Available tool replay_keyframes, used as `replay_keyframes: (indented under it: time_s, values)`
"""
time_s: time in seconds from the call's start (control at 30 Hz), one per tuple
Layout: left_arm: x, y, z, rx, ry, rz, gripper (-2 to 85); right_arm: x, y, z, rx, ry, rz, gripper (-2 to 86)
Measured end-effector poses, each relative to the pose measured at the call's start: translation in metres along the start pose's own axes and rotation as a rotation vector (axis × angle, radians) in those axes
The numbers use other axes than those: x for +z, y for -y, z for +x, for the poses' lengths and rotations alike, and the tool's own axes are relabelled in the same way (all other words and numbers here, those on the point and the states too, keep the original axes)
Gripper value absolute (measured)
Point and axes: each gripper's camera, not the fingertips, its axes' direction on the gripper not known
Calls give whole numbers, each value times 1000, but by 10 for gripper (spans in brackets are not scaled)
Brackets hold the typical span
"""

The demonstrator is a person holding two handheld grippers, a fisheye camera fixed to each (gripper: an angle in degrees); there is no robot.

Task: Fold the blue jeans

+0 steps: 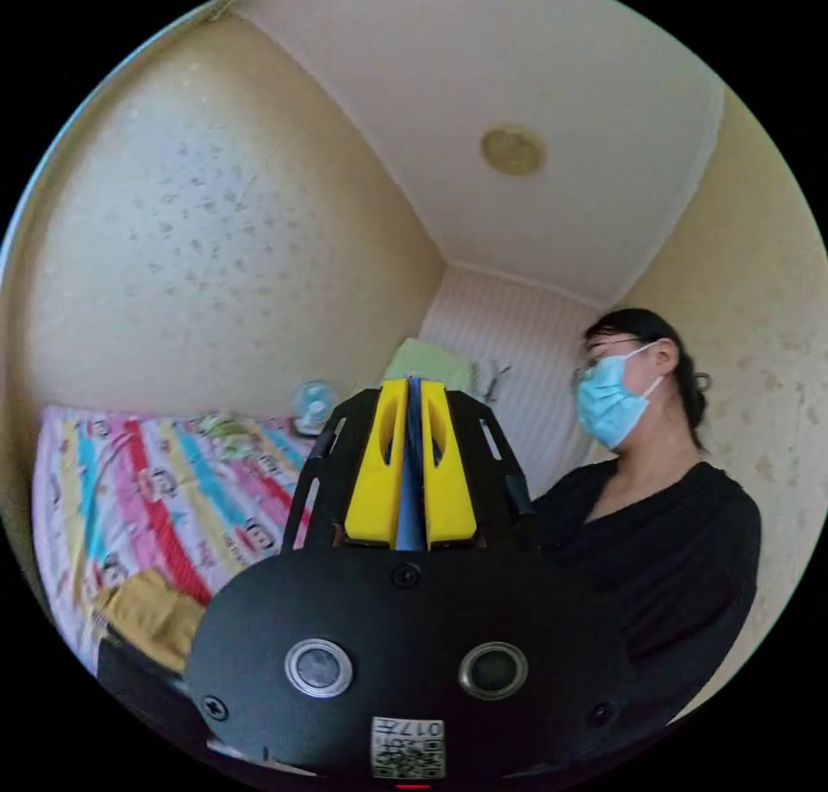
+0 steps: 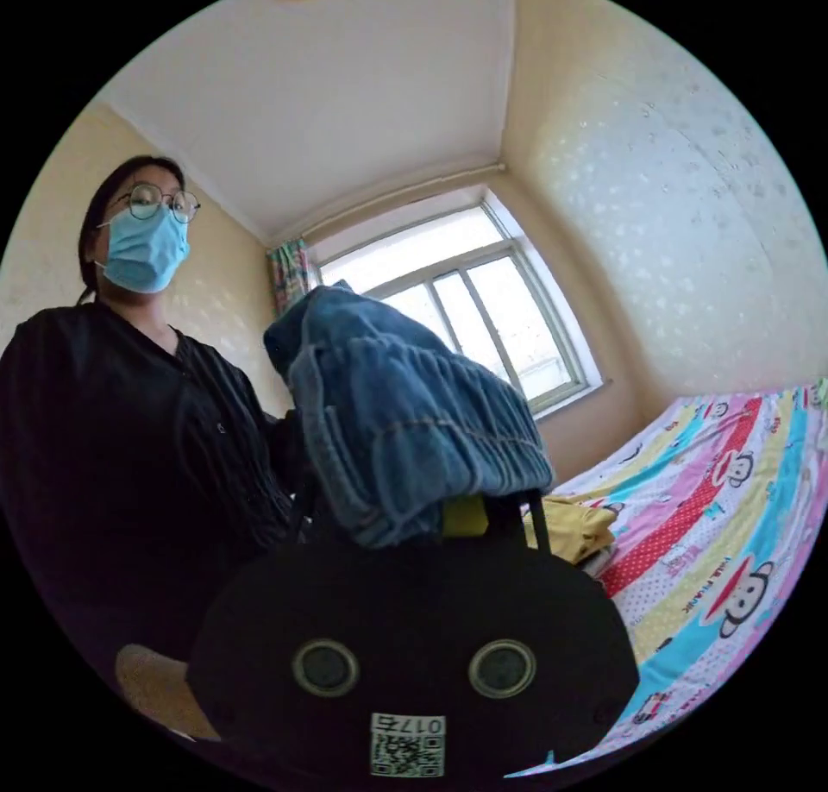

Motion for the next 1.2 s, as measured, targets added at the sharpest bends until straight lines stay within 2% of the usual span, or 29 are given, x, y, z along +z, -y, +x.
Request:
replay_keyframes:
  time_s: [0.03,0.07,0.1,0.13,0.17,0.2,0.27,0.33,0.37,0.43,0.5,0.57,0.63,0.67,0.73,0.77,0.83,0.87,0.93,1.0,1.07,1.13,1.17,1.2]
  values:
    - [0,-7,-7,-67,275,-122,49,-7,10,-6,-39,-48,14,127]
    - [1,-11,-10,-103,414,-167,59,-12,23,-10,-64,-80,30,114]
    - [4,-19,-17,-143,631,-226,79,-13,30,-13,-80,-100,34,107]
    - [11,-24,-24,-143,694,-269,84,-10,46,-22,-132,-166,25,93]
    - [16,-25,-27,-139,675,-288,87,0,61,-35,-211,-257,-27,86]
    - [29,-24,-34,-138,575,-300,97,9,67,-42,-262,-303,-69,83]
    - [53,-19,-44,-131,362,-260,108,57,83,-70,-481,-420,-286,74]
    - [98,-9,-60,-114,82,-262,109,95,82,-83,-620,-448,-462,70]
    - [109,-6,-65,-117,34,-274,109,111,79,-88,-693,-408,-529,67]
    - [143,5,-88,-136,-42,-314,111,114,80,-92,-742,-272,-517,65]
    - [157,13,-106,-147,-65,-313,113,97,87,-89,-763,-69,-408,65]
    - [170,21,-125,-163,-136,-308,117,62,101,-67,-773,231,-239,66]
    - [195,29,-149,-206,-282,-299,127,45,111,-41,-770,395,-145,68]
    - [204,30,-154,-220,-331,-299,130,43,116,-28,-767,434,-123,69]
    - [259,30,-165,-274,-596,-390,148,52,121,-17,-781,438,-151,71]
    - [276,29,-165,-283,-683,-426,154,66,126,-14,-794,431,-216,73]
    - [327,23,-165,-350,-1042,-470,142,88,132,-7,-794,410,-339,78]
    - [335,22,-168,-382,-1091,-457,131,99,136,1,-775,421,-418,83]
    - [345,20,-191,-470,-1102,-405,7,105,144,14,-726,401,-498,92]
    - [329,26,-210,-470,-1144,-272,-2,104,148,31,-642,229,-587,89]
    - [303,37,-228,-449,-1071,-166,-6,85,149,64,-456,-12,-643,51]
    - [257,62,-236,-334,-830,-68,-8,55,149,87,-285,-114,-555,40]
    - [247,69,-234,-294,-758,-60,-8,33,147,96,-201,-110,-440,42]
    - [232,86,-221,-203,-578,-85,-8,24,144,99,-170,-87,-374,43]
